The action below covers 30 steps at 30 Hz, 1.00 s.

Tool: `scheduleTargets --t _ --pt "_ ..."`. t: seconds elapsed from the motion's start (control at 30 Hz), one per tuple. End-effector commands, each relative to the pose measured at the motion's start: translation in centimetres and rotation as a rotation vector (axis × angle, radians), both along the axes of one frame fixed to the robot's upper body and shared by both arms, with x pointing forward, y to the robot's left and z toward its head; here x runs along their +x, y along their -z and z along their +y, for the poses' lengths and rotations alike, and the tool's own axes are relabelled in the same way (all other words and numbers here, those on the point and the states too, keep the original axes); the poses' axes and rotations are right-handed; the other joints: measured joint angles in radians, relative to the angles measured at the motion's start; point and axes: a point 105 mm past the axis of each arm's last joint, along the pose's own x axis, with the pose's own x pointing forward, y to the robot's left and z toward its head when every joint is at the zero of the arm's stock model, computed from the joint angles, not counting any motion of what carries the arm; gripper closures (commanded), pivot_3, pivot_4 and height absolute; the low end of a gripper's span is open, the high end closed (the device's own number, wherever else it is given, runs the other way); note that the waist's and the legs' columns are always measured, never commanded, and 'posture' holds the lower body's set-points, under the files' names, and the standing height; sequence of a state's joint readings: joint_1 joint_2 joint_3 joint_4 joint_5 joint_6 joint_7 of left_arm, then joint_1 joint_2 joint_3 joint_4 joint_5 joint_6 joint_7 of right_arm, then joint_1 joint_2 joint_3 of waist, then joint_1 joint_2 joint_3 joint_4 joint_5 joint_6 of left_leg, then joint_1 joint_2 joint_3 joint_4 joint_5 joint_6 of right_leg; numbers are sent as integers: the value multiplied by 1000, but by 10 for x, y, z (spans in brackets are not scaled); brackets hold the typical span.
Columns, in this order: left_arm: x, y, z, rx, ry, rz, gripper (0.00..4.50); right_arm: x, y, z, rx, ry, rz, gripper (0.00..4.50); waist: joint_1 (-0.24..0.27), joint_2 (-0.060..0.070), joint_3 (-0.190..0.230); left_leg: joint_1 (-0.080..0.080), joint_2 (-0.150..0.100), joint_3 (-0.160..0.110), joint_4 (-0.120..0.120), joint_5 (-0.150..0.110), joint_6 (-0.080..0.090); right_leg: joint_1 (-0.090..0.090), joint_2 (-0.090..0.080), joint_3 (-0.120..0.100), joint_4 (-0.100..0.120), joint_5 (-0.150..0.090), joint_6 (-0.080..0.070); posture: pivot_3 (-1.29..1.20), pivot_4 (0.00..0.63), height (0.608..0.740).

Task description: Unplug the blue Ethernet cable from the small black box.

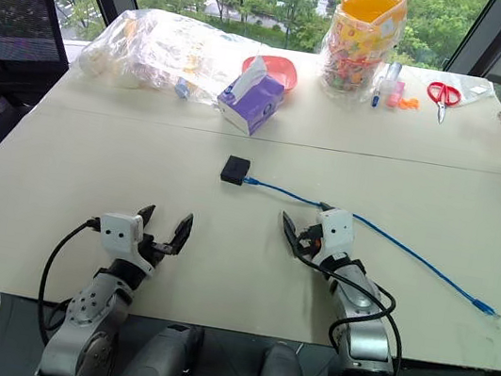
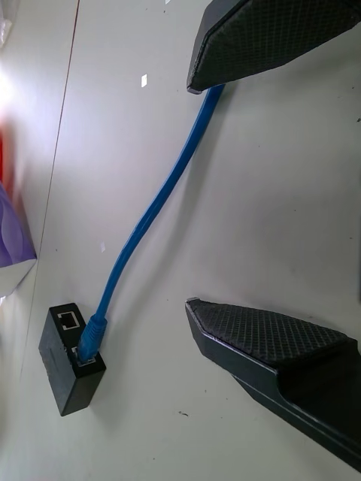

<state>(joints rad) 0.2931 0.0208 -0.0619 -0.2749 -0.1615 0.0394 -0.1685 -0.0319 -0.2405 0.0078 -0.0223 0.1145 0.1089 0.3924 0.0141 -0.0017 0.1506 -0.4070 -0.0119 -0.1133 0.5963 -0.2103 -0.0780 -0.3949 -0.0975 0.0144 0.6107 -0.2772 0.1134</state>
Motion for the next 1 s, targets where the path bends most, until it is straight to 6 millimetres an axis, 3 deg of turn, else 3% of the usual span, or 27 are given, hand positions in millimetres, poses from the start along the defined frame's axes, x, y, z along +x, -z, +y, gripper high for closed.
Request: scheduleTargets --t 0.03,0.3,0.67,0.83,0.9,1.0 --pt "-4 20 -1 9 -6 81 11 -14 41 -12 -19 34 159 0 0 0 0 0 0 0 0 0 0 0 0 0 0 0 0 0 150 740" --pt "-3 15 1 -8 -7 62 11 -13 42 -14 -19 38 154 0 0 0 0 0 0 0 0 0 0 0 0 0 -1 0 0 0 150 740" --pt "-5 27 2 -7 -6 74 11 -7 30 -15 -10 -36 155 0 -1 -1 0 0 0 0 0 0 0 0 0 0 -1 0 0 0 150 740" --pt "1 28 4 -8 -6 68 11 -6 -11 13 15 -299 139 0 0 2 1 0 0 0 0 0 0 0 0 0 -1 0 0 0 150 740" --pt "4 28 4 -8 2 67 11 -7 -47 29 -35 -502 113 0 -4 6 5 -1 0 0 0 0 0 0 0 0 -1 0 0 0 150 740" --pt "8 28 4 -8 6 62 11 -2 -82 41 -145 -678 93 0 -9 16 11 -3 0 2 1 2 3 -2 0 1 2 0 0 0 150 740"
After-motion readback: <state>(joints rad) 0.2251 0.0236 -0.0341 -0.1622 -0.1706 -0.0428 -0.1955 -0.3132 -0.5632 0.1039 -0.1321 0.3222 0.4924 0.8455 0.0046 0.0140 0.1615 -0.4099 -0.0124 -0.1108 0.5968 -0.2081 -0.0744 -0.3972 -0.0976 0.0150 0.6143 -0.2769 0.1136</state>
